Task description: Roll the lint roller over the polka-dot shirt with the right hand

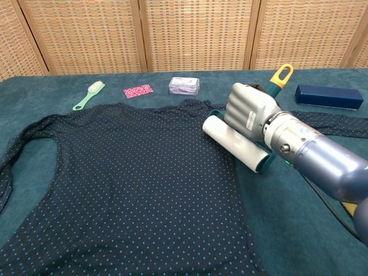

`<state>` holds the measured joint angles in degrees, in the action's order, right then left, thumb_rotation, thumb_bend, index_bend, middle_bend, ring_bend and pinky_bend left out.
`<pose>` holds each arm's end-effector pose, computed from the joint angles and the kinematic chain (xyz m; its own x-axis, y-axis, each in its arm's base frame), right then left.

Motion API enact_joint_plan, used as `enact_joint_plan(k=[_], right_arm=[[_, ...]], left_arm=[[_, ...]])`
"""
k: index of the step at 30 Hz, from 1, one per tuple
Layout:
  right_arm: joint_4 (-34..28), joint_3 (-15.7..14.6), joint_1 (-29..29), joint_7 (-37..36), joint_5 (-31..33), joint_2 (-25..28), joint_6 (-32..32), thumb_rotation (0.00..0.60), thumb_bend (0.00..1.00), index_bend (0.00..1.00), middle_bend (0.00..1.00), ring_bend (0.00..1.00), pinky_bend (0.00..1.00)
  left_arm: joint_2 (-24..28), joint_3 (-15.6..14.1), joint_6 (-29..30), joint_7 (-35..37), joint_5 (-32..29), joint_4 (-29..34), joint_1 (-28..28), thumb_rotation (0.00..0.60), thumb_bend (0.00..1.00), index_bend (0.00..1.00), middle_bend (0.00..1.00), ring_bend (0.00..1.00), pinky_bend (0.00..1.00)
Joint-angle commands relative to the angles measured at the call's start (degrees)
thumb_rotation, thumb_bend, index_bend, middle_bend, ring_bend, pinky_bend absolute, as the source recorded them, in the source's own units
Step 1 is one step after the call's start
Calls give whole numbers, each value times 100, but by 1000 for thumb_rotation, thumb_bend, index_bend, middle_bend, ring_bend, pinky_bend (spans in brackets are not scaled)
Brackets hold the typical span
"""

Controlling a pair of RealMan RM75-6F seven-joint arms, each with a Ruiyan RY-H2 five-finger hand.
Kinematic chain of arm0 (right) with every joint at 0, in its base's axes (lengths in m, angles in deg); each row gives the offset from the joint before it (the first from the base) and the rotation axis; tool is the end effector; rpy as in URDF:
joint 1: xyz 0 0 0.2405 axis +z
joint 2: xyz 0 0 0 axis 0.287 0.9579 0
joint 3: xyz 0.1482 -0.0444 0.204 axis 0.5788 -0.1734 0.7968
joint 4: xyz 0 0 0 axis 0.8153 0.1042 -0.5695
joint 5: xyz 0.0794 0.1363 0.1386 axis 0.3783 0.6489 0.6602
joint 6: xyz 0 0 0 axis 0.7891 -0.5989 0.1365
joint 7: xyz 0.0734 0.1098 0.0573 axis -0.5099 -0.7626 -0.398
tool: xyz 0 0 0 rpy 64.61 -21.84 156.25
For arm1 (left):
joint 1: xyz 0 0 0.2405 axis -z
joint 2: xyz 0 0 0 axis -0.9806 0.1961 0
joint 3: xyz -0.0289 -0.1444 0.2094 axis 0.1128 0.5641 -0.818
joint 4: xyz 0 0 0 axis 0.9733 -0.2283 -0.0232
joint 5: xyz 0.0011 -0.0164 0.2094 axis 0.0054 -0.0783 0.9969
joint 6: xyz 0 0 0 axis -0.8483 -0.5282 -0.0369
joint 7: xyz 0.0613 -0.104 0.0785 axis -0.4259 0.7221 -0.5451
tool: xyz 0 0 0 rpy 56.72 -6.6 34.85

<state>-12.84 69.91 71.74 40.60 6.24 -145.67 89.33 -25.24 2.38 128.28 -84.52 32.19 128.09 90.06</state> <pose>-0.1167 -0.3550 -0.0845 0.9056 0.3419 -0.2509 0.3176 -0.1550 0.9355 -0.3010 0.2195 0.1610 0.3501 0.1012 0.9312 0.9350 0.0234 -0.3540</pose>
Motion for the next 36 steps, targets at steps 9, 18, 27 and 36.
enact_joint_plan(k=[9, 18, 27, 36], right_arm=[[-243, 249, -284, -424, -320, 59, 453, 600, 121, 30, 1000, 1000, 1000], [-1646, 451, -717, -1189, -681, 1062, 985, 600, 47, 0, 1000, 1000, 1000], [-2471, 20, -1519, -4231, -1770, 2439, 1041, 600, 11, 0, 836, 900, 922], [-3185, -493, -2530, -6425, -2197, 3540, 1240, 600, 0, 0, 0, 0, 0]], left_arm=[[55, -21, 58, 133, 108, 29, -26, 600, 0, 0, 0, 0, 0], [198, -113, 287, 400, 464, 135, -134, 600, 0, 0, 0, 0, 0], [285, -219, 553, 534, 800, 207, -256, 600, 0, 0, 0, 0, 0], [272, -256, 784, 308, 889, 287, -380, 600, 0, 0, 0, 0, 0]])
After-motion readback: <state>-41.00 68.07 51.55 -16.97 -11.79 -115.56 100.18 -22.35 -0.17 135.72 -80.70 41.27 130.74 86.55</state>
